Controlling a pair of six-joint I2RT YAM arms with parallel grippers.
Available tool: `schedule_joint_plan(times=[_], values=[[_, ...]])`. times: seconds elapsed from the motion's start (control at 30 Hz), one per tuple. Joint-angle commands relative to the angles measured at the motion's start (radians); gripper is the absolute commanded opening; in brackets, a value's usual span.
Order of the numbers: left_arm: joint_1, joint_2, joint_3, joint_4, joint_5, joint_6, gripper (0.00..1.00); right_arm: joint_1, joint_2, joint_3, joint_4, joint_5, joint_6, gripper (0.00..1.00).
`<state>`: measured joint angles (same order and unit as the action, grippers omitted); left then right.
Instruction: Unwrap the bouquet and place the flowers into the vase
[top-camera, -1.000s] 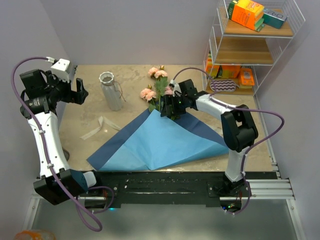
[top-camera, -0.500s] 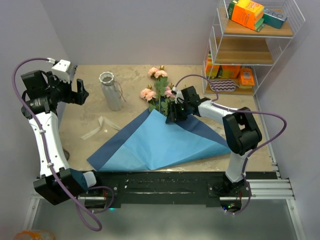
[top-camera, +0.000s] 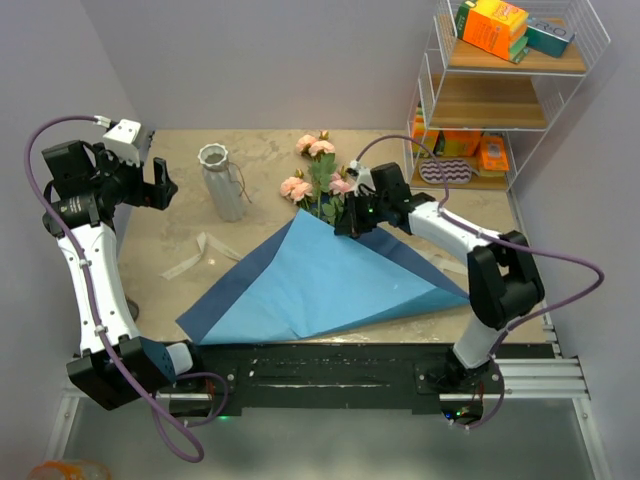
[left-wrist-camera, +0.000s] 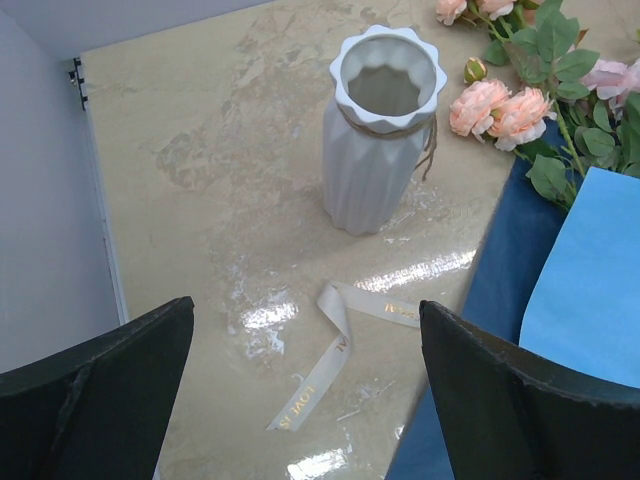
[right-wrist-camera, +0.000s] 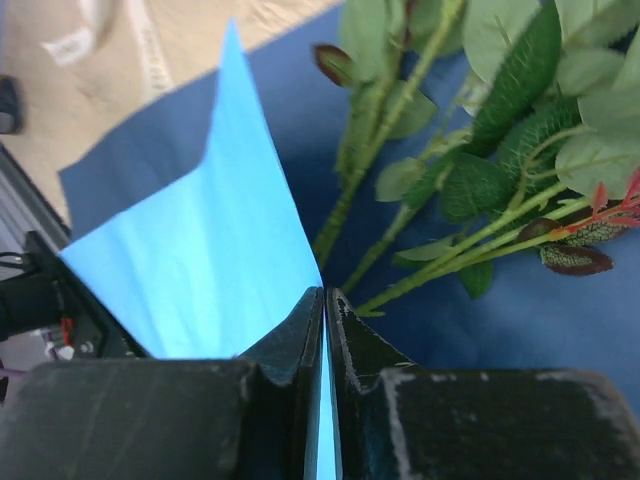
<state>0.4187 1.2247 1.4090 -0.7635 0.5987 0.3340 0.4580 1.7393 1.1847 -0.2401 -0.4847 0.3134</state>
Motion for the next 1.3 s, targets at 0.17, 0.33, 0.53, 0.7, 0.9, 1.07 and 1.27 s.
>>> schedule_joint_plan(times=[0.17, 0.33, 0.53, 0.7, 0.9, 1.07, 1.27], values=[[0.008, -0.004, 0.002, 0.041, 0.019, -0.010, 0.99, 0.045, -0.335, -0.120, 0.081, -0.123, 0.047, 0.06], [0.008, 0.006, 0.001, 0.044, 0.016, -0.009, 0.99, 0.119, -0.547, -0.210, 0.023, -0.126, 0.046, 0.04], [0.008, 0.006, 0.007, 0.038, 0.010, -0.003, 0.99, 0.225, -0.797, -0.301, -0.028, -0.137, 0.102, 0.03], [0.006, 0.009, 0.028, 0.026, 0.027, -0.004, 0.99, 0.242, -0.943, -0.324, -0.126, -0.182, 0.139, 0.15], [0.006, 0.010, 0.047, 0.007, 0.033, -0.006, 0.99, 0.249, -1.058, -0.330, -0.252, -0.278, 0.151, 0.20], [0.006, -0.002, 0.042, 0.006, 0.023, -0.001, 0.99, 0.249, -1.136, -0.333, -0.383, -0.307, 0.162, 0.28], [0.006, 0.004, 0.036, 0.007, 0.041, 0.000, 0.99, 0.249, -1.180, -0.162, -0.493, -0.305, 0.167, 0.53]])
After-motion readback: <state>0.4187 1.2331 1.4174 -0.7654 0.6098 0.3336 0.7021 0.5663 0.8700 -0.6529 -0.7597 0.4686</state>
